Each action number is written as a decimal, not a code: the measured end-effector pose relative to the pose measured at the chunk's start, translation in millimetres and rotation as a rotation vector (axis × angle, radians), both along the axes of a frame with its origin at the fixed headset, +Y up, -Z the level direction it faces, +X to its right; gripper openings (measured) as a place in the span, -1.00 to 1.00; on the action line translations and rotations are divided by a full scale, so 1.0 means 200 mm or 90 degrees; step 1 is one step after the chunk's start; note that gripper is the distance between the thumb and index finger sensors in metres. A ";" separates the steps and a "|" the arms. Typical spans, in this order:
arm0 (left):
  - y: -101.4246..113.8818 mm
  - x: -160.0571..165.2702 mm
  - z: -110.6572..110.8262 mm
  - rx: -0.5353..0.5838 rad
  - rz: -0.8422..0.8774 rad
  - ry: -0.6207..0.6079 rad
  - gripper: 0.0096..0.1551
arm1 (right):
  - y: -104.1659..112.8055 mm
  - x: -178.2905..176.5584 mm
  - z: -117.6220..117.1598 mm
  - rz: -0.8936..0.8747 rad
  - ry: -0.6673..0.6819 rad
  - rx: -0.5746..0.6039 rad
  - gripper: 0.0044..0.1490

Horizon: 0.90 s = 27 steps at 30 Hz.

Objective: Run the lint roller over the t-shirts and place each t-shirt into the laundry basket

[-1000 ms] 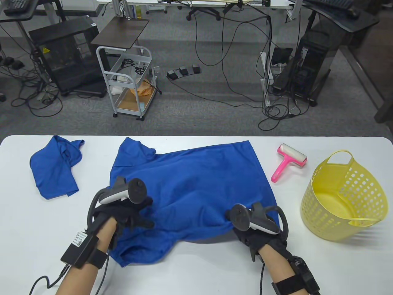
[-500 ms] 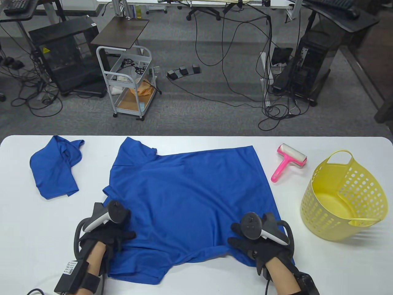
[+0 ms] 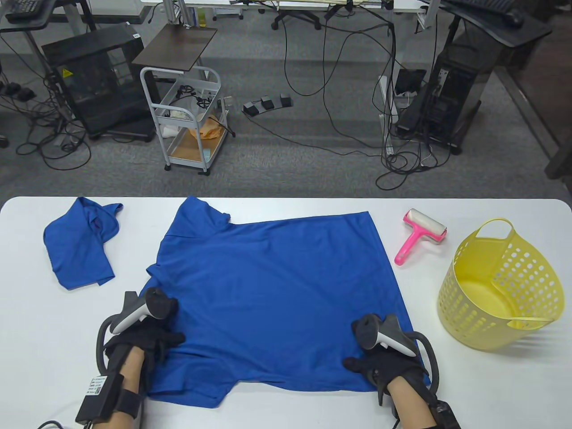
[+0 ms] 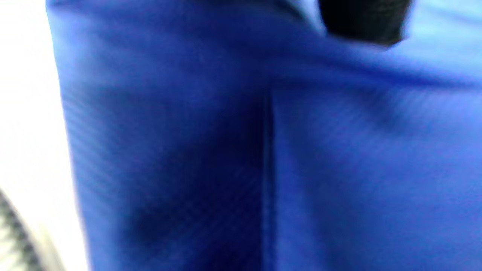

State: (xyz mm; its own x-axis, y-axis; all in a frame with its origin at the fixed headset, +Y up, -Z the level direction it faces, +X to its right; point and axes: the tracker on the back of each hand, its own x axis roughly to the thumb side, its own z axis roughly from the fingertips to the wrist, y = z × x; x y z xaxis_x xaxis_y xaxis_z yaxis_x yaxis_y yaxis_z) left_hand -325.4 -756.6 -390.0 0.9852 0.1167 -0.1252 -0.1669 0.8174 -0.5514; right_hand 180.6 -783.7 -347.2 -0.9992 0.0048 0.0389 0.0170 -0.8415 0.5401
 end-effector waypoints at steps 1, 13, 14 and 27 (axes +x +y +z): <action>0.04 0.00 0.02 0.032 0.025 -0.011 -0.03 | 0.00 0.00 0.00 -0.002 -0.001 0.000 0.08; 0.02 0.12 0.37 0.088 0.038 -0.192 -0.58 | 0.00 0.00 0.00 -0.021 -0.016 -0.008 0.07; 0.01 0.11 0.38 0.086 0.052 -0.187 -0.59 | -0.01 0.01 0.00 -0.023 -0.018 -0.007 0.07; 0.13 -0.03 0.40 0.051 0.073 -0.094 -0.45 | 0.02 0.01 0.00 -0.029 -0.014 0.001 0.06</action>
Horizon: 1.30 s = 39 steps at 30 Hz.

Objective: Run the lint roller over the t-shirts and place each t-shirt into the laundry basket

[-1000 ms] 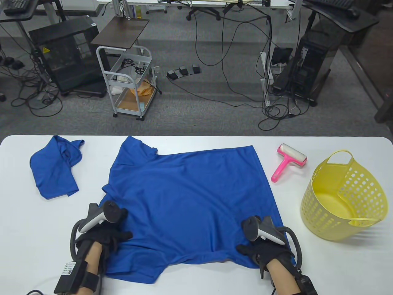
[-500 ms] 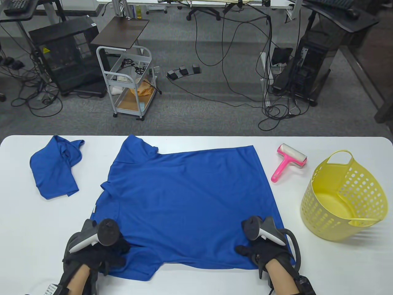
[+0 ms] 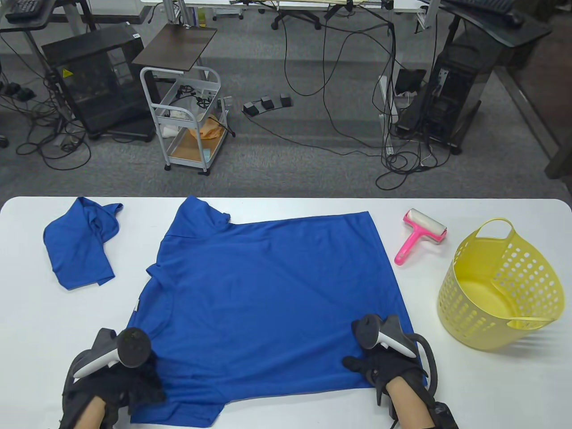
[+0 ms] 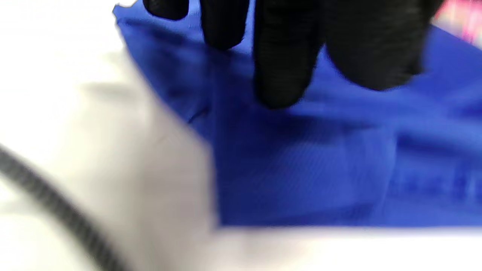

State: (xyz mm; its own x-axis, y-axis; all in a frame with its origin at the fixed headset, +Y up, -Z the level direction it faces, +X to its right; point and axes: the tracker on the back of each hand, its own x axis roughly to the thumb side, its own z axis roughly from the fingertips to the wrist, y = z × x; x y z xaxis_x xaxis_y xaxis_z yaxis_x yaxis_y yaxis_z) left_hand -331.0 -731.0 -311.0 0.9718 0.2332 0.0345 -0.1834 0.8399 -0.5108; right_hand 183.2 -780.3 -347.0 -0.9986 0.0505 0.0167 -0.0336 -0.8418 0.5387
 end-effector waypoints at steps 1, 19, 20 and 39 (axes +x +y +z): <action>0.01 0.01 -0.02 0.016 0.013 0.012 -0.45 | 0.02 0.01 0.00 -0.005 0.002 0.009 0.04; -0.23 0.12 -0.26 -0.074 -0.092 0.116 0.11 | 0.20 0.21 0.13 0.087 0.028 0.000 -0.09; -0.23 0.13 -0.26 -0.080 -0.092 0.117 0.11 | 0.23 0.22 0.09 0.061 -0.006 0.028 -0.11; -0.26 0.04 -0.22 -0.131 -0.023 0.120 0.11 | 0.12 0.28 -0.97 0.033 -0.430 0.030 -0.02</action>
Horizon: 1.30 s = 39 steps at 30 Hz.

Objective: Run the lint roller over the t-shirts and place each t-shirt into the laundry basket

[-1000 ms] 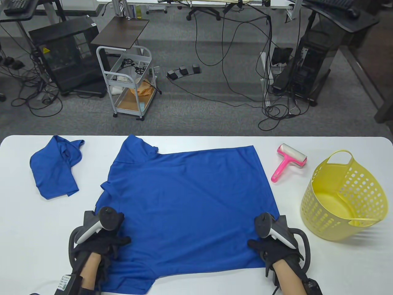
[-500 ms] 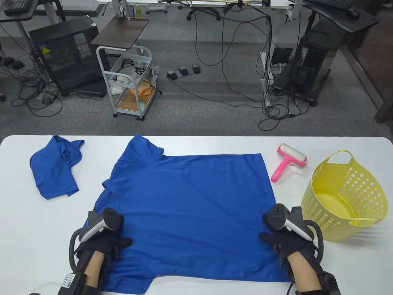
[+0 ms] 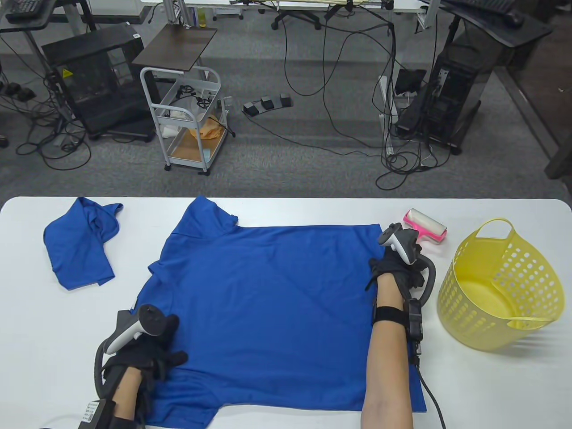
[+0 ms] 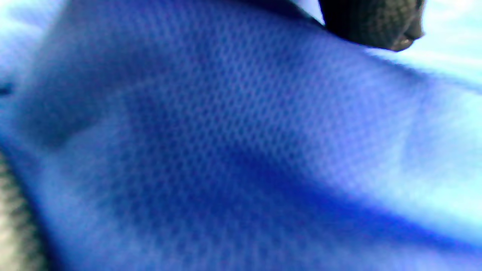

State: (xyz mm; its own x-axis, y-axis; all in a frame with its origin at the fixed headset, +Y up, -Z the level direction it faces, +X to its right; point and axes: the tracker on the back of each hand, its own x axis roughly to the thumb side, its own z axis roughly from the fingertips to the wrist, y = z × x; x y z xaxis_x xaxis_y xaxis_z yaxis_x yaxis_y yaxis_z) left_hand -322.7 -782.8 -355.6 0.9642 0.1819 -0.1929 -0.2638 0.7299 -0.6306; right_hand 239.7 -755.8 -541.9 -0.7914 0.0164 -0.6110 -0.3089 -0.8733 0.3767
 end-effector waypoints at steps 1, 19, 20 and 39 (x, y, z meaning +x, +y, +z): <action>0.00 0.00 0.00 0.002 0.002 0.002 0.11 | -0.02 0.01 -0.02 0.010 0.001 -0.020 -0.02; 0.00 0.00 0.00 -0.015 0.004 0.006 0.11 | 0.56 -0.22 0.41 0.234 0.179 0.386 -0.59; 0.00 0.00 0.00 -0.016 0.003 0.009 0.11 | 0.60 -0.25 0.46 0.218 0.199 0.387 -0.59; 0.01 -0.01 -0.01 -0.029 -0.002 0.042 0.14 | 0.56 -0.58 1.04 0.208 0.240 0.264 -0.50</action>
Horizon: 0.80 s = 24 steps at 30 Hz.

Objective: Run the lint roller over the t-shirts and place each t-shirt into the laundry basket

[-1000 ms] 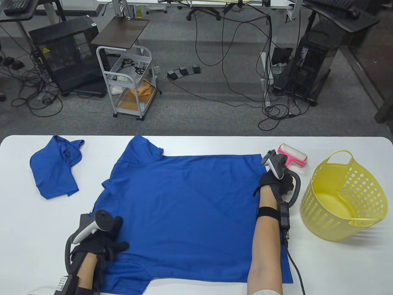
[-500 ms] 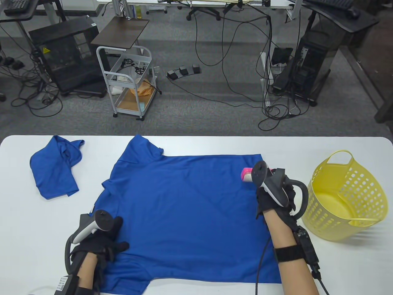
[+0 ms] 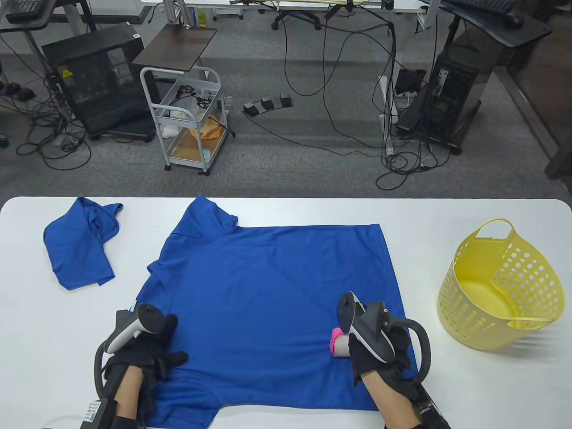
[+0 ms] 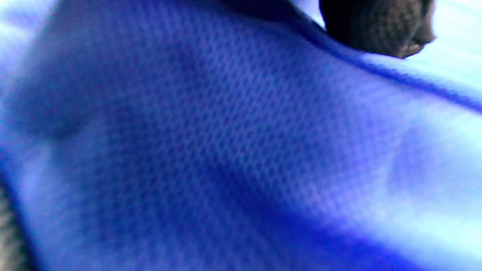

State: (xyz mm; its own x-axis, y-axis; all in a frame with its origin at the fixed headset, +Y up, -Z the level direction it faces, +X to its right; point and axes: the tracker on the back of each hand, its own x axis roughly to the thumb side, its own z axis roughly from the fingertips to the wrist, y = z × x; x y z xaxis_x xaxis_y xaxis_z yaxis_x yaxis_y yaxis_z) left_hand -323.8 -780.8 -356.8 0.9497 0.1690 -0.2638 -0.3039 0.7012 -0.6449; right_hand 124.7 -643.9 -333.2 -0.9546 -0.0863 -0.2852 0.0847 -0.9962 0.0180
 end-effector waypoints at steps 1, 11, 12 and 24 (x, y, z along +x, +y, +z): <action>0.00 0.00 0.00 0.000 0.001 0.000 0.13 | -0.01 0.01 -0.05 -0.001 -0.009 0.017 -0.50; 0.00 0.00 0.01 -0.002 0.006 -0.002 0.14 | -0.25 0.07 -0.79 -0.074 -0.113 -0.108 -0.31; 0.00 0.00 0.01 -0.002 0.007 -0.002 0.14 | -0.27 0.08 -0.84 -0.087 -0.124 -0.114 -0.29; 0.00 0.00 0.00 -0.007 0.006 -0.005 0.14 | -0.10 0.14 -0.60 -0.075 -0.025 -0.094 -0.35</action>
State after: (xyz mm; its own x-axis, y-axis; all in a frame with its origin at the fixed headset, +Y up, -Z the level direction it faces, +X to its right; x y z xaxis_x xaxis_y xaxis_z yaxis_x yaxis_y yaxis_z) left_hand -324.1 -781.6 -355.9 0.9501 0.1752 -0.2582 -0.3055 0.6910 -0.6551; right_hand 152.7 -663.4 -452.3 -0.9488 -0.0189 -0.3153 -0.0355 -0.9855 0.1660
